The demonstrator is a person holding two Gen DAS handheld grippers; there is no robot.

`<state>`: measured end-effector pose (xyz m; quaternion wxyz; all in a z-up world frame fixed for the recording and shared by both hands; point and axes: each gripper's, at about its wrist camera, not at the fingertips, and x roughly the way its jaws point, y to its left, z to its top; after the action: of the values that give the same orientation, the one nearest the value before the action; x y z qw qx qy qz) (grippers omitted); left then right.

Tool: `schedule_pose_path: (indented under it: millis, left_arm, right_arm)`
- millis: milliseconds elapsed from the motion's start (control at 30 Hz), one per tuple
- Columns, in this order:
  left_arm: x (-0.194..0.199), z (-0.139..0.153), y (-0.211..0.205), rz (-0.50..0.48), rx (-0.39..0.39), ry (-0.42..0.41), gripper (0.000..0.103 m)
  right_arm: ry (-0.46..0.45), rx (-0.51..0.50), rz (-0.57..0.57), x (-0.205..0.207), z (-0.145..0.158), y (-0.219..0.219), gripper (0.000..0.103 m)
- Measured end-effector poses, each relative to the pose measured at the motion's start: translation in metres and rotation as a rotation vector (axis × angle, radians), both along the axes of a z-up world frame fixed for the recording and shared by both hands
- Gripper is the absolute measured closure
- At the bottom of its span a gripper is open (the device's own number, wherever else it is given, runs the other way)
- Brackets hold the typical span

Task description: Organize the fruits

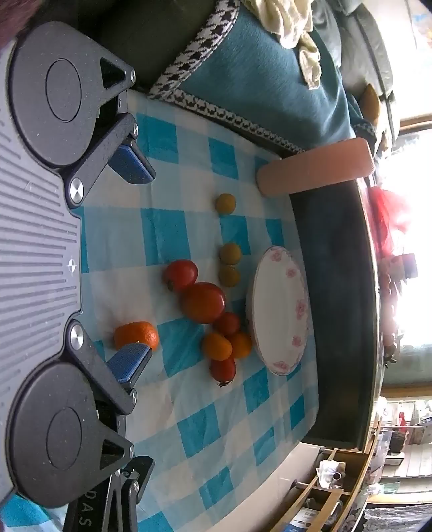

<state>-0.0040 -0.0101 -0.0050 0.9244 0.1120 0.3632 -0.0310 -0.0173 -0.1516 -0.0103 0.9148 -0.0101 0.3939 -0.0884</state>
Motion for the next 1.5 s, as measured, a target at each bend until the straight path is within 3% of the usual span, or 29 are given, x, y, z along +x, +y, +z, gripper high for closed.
schedule_pose_path:
  millis: [33,200,1500]
  left_arm:
    - [0.005,0.002,0.007,0.003,-0.029,0.021,0.0]
    - [0.006,0.0,0.009,0.004,-0.003,0.034,0.0]
    - [0.015,-0.003,0.026,0.004,-0.019,0.057,0.0]
  right_arm:
    - [-0.001,0.001,0.0,0.0,0.0,0.0,0.0]
    - [0.003,-0.002,0.005,0.0,0.001,0.0,0.0]
    - [0.018,0.007,0.062,0.007,-0.003,0.009,0.0]
